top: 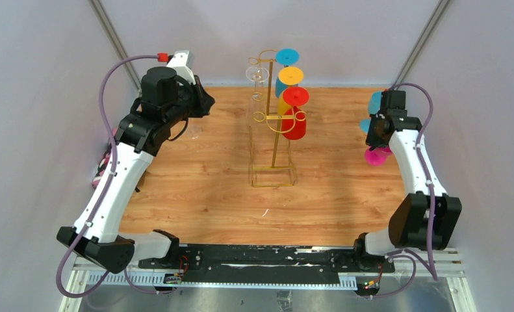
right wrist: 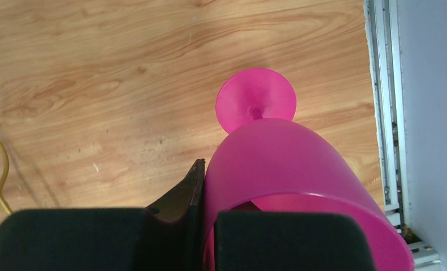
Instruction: Take the wine glass off the wine glass rack
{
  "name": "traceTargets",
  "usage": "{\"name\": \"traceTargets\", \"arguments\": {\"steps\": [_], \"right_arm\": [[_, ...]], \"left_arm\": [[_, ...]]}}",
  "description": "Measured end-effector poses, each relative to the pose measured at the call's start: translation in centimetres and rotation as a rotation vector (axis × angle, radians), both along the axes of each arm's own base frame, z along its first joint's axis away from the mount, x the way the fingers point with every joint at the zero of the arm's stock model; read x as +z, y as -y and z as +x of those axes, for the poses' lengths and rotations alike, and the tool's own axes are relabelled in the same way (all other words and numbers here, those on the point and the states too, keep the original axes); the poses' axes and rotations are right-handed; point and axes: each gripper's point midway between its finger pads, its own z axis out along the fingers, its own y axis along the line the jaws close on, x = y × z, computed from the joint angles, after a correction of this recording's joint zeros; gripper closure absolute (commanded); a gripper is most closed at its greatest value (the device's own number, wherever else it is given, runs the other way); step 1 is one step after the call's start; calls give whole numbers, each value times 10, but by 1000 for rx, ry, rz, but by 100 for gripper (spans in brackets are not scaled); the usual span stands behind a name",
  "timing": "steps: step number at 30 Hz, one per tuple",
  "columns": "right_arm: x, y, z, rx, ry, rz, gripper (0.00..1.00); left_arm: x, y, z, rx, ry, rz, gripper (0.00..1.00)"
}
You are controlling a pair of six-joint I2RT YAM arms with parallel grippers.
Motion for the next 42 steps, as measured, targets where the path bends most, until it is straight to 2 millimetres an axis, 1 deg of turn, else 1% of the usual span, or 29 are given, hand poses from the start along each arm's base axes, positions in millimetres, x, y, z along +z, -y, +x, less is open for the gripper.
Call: {"name": "traceTargets", "arguments": {"steps": [4, 6, 9, 13, 18, 22, 24, 26, 29, 32, 34, 37, 42], "right_arm": [[-17, 23, 15, -57, -23, 51, 100], [-23, 28, 23, -65, -32, 77, 100], [-33, 32, 37, -65, -49, 110, 100], [-46, 32, 54, -51, -74, 152, 100], [-60, 38, 70, -54, -99, 172, 100], [-58, 41, 79, -55, -92, 169, 99], [-59, 42, 79, -55, -95, 169, 93], [-58, 42, 79, -55, -94, 170, 84], [-58, 41, 79, -51, -95, 172, 71], [-55, 39, 79, -43, -89, 182, 65], [-52, 37, 78, -37, -81, 189, 64], [-40, 34, 81, -26, -57, 198, 64], [-5, 33, 81, -16, 15, 188, 64]], "left_arm": [[-12, 0, 1, 1, -22, 12, 100], [-16, 1, 3, 1, -30, 15, 100], [-18, 1, 4, 2, -33, 17, 100], [-17, 1, 5, 2, -25, 17, 100], [-19, 1, 6, 3, -24, 22, 100], [-21, -2, 8, 15, -21, 34, 100], [-21, -3, 8, 16, -17, 41, 99], [-22, -3, 9, 16, -19, 46, 96], [-26, -2, 14, 18, -27, 55, 87], [-33, 0, 19, 19, -42, 65, 82], [-37, 0, 21, 24, -51, 71, 80], [-39, -1, 23, 31, -55, 76, 77], [-39, -2, 23, 35, -53, 76, 72]]}}
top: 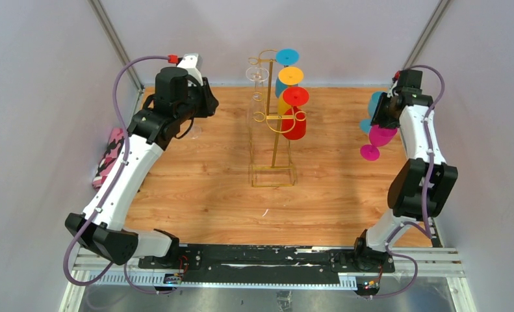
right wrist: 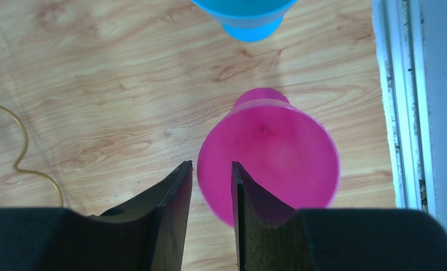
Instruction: Take the wine glass off the wine glass rack
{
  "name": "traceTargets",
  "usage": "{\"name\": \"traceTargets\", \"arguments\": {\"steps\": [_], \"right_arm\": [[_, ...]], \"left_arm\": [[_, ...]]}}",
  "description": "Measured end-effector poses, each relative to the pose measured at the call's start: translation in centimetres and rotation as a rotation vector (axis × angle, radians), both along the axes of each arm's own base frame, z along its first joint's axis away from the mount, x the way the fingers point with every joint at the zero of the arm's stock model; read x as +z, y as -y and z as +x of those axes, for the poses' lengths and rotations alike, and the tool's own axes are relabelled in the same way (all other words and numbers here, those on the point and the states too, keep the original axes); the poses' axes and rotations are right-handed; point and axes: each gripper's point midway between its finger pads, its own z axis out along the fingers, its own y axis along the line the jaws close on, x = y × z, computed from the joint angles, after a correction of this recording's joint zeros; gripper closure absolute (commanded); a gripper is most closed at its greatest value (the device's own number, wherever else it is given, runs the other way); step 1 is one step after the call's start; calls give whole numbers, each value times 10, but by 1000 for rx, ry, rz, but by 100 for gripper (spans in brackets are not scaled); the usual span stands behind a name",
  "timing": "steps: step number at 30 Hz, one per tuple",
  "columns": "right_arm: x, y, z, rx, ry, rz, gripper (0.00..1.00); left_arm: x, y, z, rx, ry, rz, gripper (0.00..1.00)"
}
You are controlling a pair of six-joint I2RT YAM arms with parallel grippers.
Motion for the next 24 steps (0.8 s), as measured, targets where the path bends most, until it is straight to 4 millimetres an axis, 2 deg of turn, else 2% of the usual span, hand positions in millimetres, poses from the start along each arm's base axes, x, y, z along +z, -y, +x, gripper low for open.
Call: {"name": "traceTargets", "arguments": {"steps": [3, 8, 13, 18, 21, 24], "right_arm": [[23, -1, -2, 1, 48, -8, 64], [63, -6, -15, 2, 138, -16, 64], [121, -16, -41, -2, 326, -25, 65], [175, -34, -71, 24, 542, -15, 65], [192, -43, -75, 52, 609, 3, 66], [193, -50, -73, 75, 625, 20, 66]], "left_arm": [[1, 0, 1, 0, 6, -2, 68], [2, 9, 5, -23, 38, -44, 51], [4, 26, 14, -87, 77, -198, 49], [20, 33, 39, -116, 130, -453, 46], [30, 45, 58, -149, 153, -606, 46], [32, 66, 81, -221, 134, -748, 47]]}}
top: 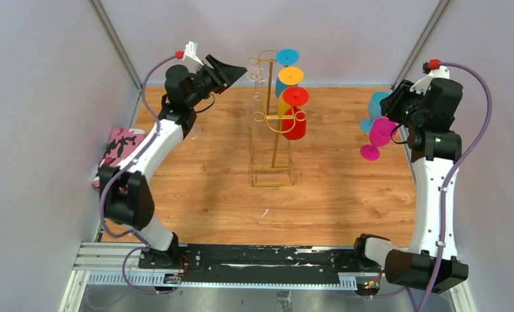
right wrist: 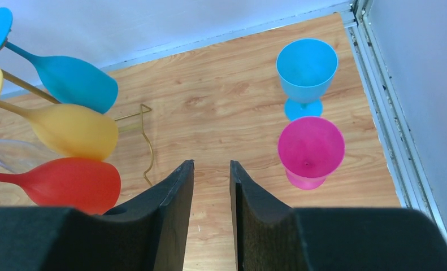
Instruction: Take the wine glass off the wine glass rack
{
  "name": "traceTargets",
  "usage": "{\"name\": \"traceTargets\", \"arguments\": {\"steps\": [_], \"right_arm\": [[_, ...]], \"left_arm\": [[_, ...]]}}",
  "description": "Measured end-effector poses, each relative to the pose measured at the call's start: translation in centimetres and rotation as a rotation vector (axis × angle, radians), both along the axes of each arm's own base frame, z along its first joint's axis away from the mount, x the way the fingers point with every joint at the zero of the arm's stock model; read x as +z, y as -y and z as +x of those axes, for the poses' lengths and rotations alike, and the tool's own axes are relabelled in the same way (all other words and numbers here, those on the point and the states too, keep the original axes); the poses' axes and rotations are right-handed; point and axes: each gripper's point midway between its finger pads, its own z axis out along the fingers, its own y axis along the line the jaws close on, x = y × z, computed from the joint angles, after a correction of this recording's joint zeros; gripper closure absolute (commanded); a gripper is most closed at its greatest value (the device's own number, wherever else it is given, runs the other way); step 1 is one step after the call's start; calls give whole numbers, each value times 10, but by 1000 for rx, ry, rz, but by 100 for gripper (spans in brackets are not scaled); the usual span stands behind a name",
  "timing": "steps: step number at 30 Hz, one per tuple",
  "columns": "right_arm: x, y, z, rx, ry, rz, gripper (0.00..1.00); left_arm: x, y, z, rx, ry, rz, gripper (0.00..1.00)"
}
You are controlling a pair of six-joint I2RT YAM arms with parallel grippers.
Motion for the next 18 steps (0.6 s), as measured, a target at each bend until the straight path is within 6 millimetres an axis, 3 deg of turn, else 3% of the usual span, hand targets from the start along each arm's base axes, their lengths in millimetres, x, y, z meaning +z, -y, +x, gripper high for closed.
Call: {"name": "traceTargets", "arguments": {"steps": [6, 12, 18], "right_arm": [[-6, -1, 2, 6, -8, 6, 66], [-4, -1, 4, 4, 7, 12, 67], [-3, -1, 6, 2, 18, 19, 67]], "left_arm": [[-22, 24, 32, -98, -79, -133, 48], [-11, 27, 30, -131, -62, -177, 50], [-7, 29, 26, -158, -62, -193, 60]]}}
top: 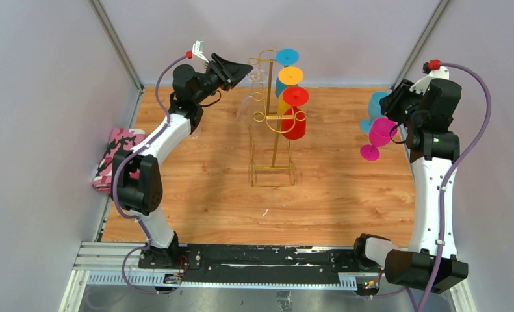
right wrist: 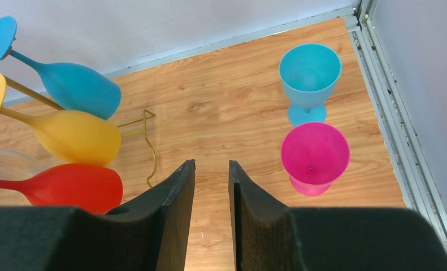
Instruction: Take the wine glass off the wine glass rack
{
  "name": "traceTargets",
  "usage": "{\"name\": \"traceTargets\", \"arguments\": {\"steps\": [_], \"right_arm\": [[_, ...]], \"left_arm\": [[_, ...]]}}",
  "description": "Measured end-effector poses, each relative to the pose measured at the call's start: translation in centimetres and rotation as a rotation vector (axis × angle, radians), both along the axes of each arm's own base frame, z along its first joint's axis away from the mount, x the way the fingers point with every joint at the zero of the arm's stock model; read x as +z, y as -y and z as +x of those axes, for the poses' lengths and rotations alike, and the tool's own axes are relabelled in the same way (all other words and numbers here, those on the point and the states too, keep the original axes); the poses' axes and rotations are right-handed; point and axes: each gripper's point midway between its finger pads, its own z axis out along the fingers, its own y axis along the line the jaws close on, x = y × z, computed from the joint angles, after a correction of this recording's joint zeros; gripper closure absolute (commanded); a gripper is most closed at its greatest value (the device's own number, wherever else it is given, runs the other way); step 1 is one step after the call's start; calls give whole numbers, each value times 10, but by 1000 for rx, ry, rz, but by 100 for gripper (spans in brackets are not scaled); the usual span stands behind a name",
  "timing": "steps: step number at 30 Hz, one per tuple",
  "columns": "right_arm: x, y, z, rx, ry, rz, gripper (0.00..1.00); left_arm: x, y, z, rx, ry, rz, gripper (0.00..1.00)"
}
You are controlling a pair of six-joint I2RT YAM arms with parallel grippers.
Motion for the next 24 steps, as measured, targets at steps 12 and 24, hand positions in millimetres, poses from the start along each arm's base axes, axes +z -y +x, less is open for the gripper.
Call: {"name": "traceTargets", "arguments": {"steps": [12, 24], "right_arm": [[3, -3, 2, 12, 16, 10, 68], [0, -8, 3, 32, 15, 35, 68]], "left_arm": [[4, -1, -16, -27, -8, -10, 82], [7, -4, -24, -51, -16, -21, 88]]}}
